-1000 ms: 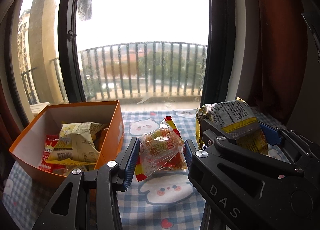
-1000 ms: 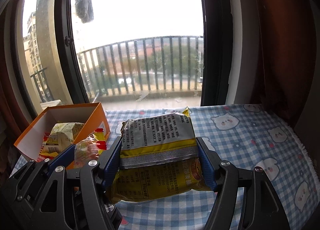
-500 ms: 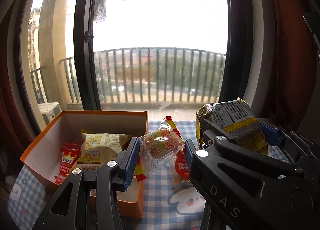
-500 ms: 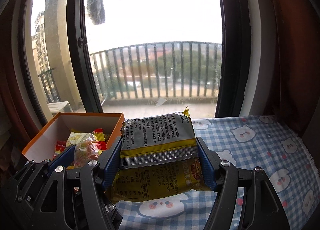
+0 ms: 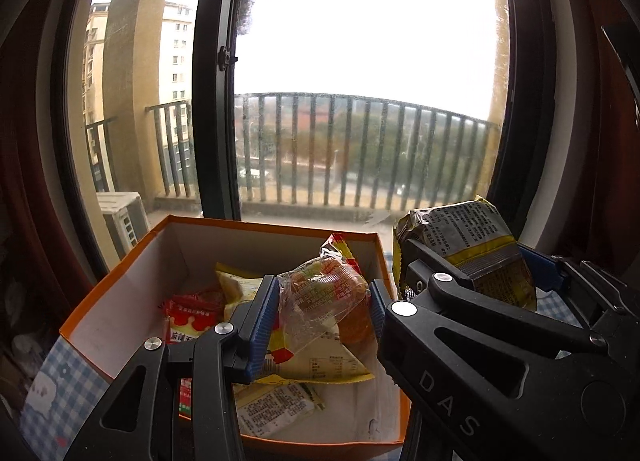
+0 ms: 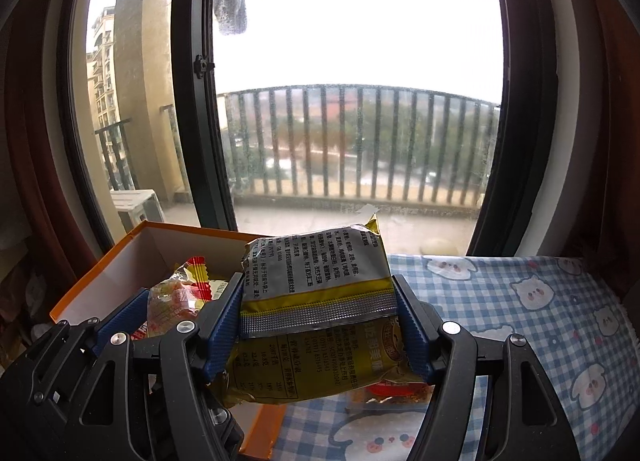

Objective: Organize snacks
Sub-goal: 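Carry both held packets over the orange box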

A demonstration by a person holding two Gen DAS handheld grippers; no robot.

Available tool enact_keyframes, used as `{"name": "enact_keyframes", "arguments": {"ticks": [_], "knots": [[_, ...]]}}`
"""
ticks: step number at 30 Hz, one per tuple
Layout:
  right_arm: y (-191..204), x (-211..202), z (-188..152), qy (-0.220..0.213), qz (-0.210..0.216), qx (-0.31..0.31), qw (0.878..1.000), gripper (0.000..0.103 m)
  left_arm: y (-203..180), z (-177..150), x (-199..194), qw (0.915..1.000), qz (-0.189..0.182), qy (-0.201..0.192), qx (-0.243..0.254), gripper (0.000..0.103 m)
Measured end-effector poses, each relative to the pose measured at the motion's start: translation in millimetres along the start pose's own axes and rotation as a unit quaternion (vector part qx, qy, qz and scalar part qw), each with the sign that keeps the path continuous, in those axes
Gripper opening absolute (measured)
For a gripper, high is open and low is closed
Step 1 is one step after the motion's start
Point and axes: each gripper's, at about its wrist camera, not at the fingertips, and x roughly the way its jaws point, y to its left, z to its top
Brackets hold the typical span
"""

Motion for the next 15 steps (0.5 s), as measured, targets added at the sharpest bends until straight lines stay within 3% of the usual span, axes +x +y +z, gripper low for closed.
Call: {"name": "enact_keyframes", "arguments": {"ticks": [11, 15], "knots": [[49, 28, 12, -0.001, 0.021, -0.024, 0.999, 0.073, 39, 4, 15, 0.9993, 0.022, -0.007, -0.028, 0.047], [69, 43, 14, 0.008, 0.030, -0.042, 0.999, 0.073, 57, 1, 24, 0.9980, 0.040, 0.009, -0.047, 0.047]]}}
